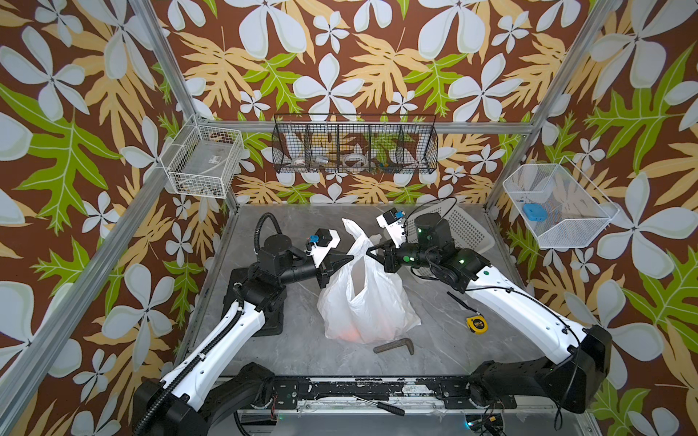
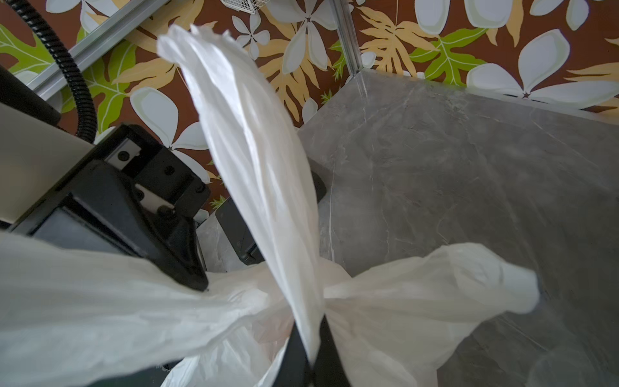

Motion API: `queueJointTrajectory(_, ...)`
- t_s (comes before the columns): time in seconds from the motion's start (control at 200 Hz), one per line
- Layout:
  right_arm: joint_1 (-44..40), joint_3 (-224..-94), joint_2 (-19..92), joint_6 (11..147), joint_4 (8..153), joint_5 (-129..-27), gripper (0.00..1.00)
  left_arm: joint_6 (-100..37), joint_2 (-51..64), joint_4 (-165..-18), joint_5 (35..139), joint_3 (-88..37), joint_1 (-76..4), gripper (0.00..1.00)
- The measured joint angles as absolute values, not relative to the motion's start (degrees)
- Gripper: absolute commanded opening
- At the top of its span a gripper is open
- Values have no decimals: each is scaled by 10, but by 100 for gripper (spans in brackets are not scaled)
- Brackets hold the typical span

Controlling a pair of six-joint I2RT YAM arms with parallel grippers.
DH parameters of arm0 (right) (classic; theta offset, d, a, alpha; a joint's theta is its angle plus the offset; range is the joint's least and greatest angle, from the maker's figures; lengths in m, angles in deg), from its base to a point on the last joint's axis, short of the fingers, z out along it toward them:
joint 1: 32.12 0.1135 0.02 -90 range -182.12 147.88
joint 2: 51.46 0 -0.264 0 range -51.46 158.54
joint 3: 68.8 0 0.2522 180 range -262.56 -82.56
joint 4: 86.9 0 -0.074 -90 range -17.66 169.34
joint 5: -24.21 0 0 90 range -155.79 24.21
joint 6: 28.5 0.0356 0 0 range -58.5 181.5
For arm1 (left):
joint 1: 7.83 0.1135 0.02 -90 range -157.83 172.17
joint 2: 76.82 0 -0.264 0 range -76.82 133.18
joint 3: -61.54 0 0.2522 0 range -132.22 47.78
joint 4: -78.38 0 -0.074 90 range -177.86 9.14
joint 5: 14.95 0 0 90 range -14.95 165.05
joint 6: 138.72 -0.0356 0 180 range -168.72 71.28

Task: Place the oranges into plastic bags & tie knots
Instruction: Tie the plastic bag at the center of the board.

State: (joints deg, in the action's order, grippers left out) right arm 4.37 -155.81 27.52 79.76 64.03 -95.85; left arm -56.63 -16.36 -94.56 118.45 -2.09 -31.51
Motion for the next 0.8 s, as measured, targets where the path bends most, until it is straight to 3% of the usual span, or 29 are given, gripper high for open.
queueJointTrajectory(0.065,47,-1560,277,792,641,-962,0,-567,-162,-946,1175,-21,-315,29)
queueJointTrajectory(0.145,49,-1558,278,791,641,-969,0,-566,-164,-953,1173,-16,-315,31)
queueJointTrajectory(0.38,49,-1565,279,758,627,-969,0,-574,-181,-995,1179,40,-315,56)
queueJointTrajectory(0.495,49,-1575,279,722,610,-969,0,-563,-178,-1039,1205,57,-310,62)
queueJointTrajectory(0.801,48,-1606,306,662,581,-973,0,-545,-178,-1113,1293,74,-260,65)
